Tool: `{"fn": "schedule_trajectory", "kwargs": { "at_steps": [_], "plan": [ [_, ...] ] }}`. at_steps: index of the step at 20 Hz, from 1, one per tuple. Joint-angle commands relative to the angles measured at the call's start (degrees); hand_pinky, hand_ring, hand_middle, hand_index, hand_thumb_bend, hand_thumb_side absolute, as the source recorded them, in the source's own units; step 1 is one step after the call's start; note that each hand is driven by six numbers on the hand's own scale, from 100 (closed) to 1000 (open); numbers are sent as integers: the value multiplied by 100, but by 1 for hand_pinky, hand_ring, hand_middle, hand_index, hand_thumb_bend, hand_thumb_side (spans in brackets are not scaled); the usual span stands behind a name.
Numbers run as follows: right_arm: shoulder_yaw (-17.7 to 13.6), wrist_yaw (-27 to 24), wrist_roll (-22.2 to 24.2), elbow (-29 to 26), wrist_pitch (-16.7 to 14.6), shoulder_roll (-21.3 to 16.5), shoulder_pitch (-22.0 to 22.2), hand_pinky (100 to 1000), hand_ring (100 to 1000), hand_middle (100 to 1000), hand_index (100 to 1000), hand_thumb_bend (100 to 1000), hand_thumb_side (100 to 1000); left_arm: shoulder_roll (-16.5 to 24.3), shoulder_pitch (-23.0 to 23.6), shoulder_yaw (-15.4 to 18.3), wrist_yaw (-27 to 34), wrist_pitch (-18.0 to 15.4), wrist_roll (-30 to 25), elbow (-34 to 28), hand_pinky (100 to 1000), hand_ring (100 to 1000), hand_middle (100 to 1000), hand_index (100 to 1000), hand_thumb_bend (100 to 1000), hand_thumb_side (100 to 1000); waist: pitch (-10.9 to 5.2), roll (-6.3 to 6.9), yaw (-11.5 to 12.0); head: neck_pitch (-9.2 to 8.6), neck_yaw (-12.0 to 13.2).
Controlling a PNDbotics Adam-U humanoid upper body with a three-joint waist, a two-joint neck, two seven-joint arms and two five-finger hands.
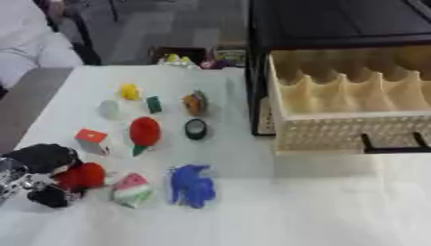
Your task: Pick up objects from table and place into drawer.
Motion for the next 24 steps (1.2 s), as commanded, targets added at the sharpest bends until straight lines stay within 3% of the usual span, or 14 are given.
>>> {"fn": "schedule_trajectory", "kwargs": {
  "at_steps": [1,24],
  "plan": [
    [-77,-17,-10,-79,1,-105,-34,212,391,391,738,418,726,186,-44,77,66,66,43,-62,276,455,431,601,100,446,-113,-13,14,-70,19],
    [-60,-23,-50,-79,37,-101,3,228,398,398,739,393,718,642,99,336,625,61,-203,-1074,255,458,455,618,100,359,-323,-5,157,4,-73]
  ]
}}
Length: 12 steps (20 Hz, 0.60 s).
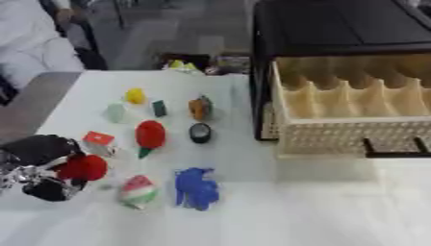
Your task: Pick up objects from table and place into drawer.
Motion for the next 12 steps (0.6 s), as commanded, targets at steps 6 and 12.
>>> {"fn": "schedule_trajectory", "kwargs": {
  "at_steps": [6,12],
  "plan": [
    [-41,-41,-43,-79,36,-125,-33,233,401,400,739,381,714,509,-201,131,331,-94,-197,-685,247,452,447,610,100,339,-219,31,74,117,-153],
    [-21,-69,-40,-79,77,-125,-34,238,404,403,739,369,710,586,-536,151,743,-65,-369,-1062,228,441,437,600,100,321,-319,61,96,222,-200]
  ]
}}
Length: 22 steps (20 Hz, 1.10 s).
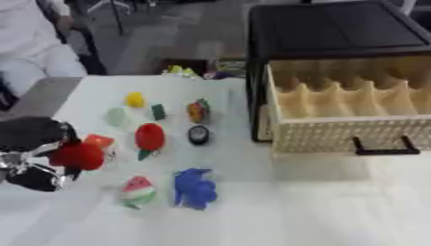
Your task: Pick up objects from table and place into drawer.
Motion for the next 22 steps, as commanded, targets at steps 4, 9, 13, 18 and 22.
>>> {"fn": "schedule_trajectory", "kwargs": {
  "at_steps": [4,9,13,18,22],
  "plan": [
    [-8,-69,16,-79,62,-127,-67,240,404,404,739,364,708,248,-448,118,465,30,-205,-339,220,437,434,596,100,310,-162,26,-1,82,-58],
    [33,-95,54,-79,115,-136,-114,241,405,404,738,361,707,158,-924,69,709,16,-374,-434,213,433,430,592,100,294,-215,66,-11,107,-120],
    [66,-108,95,-79,136,-140,-134,241,405,404,738,360,707,-62,-1421,-16,885,-10,-538,-370,206,430,428,589,100,290,-256,92,-30,119,-177],
    [91,-120,135,-79,155,-137,-148,242,405,405,738,359,707,-477,-2065,-113,1025,-85,-771,-86,198,426,425,585,100,288,-300,123,-89,89,-231],
    [113,-128,165,-79,184,-133,-171,242,406,405,738,355,705,-878,-2551,-163,1135,-85,-895,247,187,420,419,578,100,288,-340,156,-150,82,-243]
  ]
}}
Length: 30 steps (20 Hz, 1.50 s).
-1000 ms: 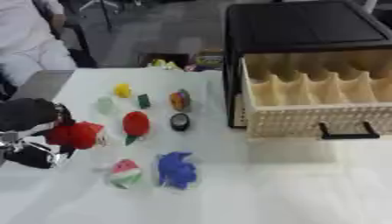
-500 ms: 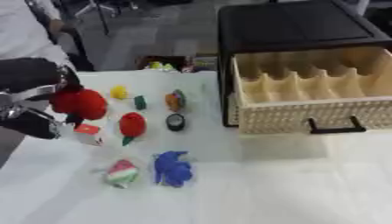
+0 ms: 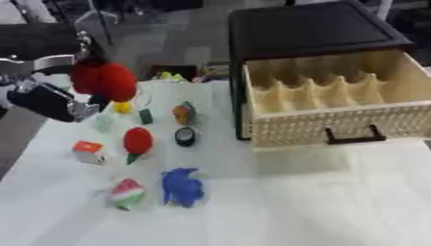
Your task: Pick up objects from table and place into drawer.
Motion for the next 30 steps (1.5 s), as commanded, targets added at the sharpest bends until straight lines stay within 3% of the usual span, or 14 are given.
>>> {"fn": "schedule_trajectory", "kwargs": {
  "at_steps": [1,17,30],
  "plan": [
    [-5,-67,39,-79,21,-126,-115,244,406,405,736,351,704,-215,-355,32,112,9,-90,233,181,416,416,573,100,288,-108,0,-25,-8,-12],
    [126,-163,235,-79,133,34,-396,246,406,405,735,330,697,-1694,-1424,170,139,124,48,1331,135,387,387,533,100,298,-121,133,-283,-119,140],
    [164,-201,352,-79,173,138,-535,242,404,403,734,326,695,-2392,-1754,299,308,563,624,1685,104,366,368,508,100,325,-65,205,-511,-315,213]
  ]
}}
